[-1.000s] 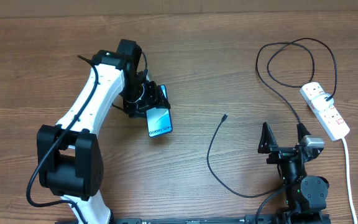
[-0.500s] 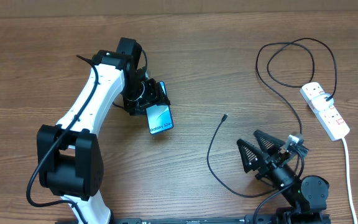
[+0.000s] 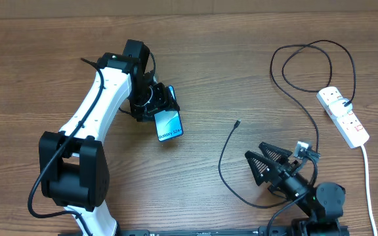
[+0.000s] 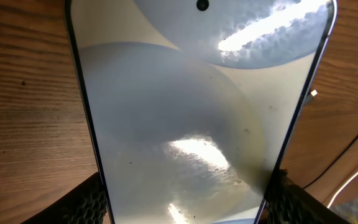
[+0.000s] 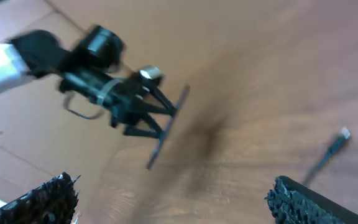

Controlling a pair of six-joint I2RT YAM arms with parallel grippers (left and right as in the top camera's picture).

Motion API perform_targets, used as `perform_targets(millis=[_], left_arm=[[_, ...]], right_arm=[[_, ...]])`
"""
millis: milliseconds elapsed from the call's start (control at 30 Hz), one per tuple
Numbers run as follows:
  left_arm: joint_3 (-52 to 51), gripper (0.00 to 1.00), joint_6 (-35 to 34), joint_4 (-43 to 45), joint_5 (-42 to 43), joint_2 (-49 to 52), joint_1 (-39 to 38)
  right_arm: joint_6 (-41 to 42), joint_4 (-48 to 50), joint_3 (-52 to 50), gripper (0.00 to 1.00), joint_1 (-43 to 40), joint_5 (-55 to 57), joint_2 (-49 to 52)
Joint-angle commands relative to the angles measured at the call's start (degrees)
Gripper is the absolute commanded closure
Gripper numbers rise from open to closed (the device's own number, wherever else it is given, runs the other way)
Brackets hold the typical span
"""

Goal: Plug charger to phone and switch on socket
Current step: 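Raise the right arm and move its gripper toward the held phone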

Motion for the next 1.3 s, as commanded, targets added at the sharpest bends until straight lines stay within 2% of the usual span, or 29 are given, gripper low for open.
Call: perform_targets(millis=[0,233,467,567,700,967,1133,1267], left_arm=[[1.88,0.49,-0.37,-0.15,0.15,0.07,-0.37],[1.88,0.49,-0.39,-0.26,0.15,0.07,-0.37],[1.88,0.49,-0.63,-0.24,0.15,0.07,-0.37],[1.88,0.49,-0.83,-0.26,0.15,0.07,-0.37],[1.88,0.49,-1.62,-0.24,0.11,0.07,-0.37],[1.88,0.49,-2.78,0.39,0.07,0.07,-0.37],[1.88,0.49,-2.71,-0.15,0.07,0.07,-0.37],[1.88,0.49,-2.45,-0.81,0.04,0.07,-0.37]], right_arm=[[-0.22,-2.91,1.38,0.0,0.22,1.14,6.25],[-2.6,-7.5,8.35,0.0,0.22,4.31,21.42],[-6.69,-21.59,20.15,0.0,0.22,9.07,38.29],[-6.19,-20.81,23.06,0.0,0.22,6.64,44.83],[-4.02,-12.81,23.43,0.0,0.22,3.23,52.33],[-4.02,-5.66,23.43,0.0,0.22,-1.44,61.05],[-9.75,-7.74,23.43,0.0,0.26,-7.87,61.09],[-11.21,-13.84,23.43,0.0,0.26,-9.09,58.69]])
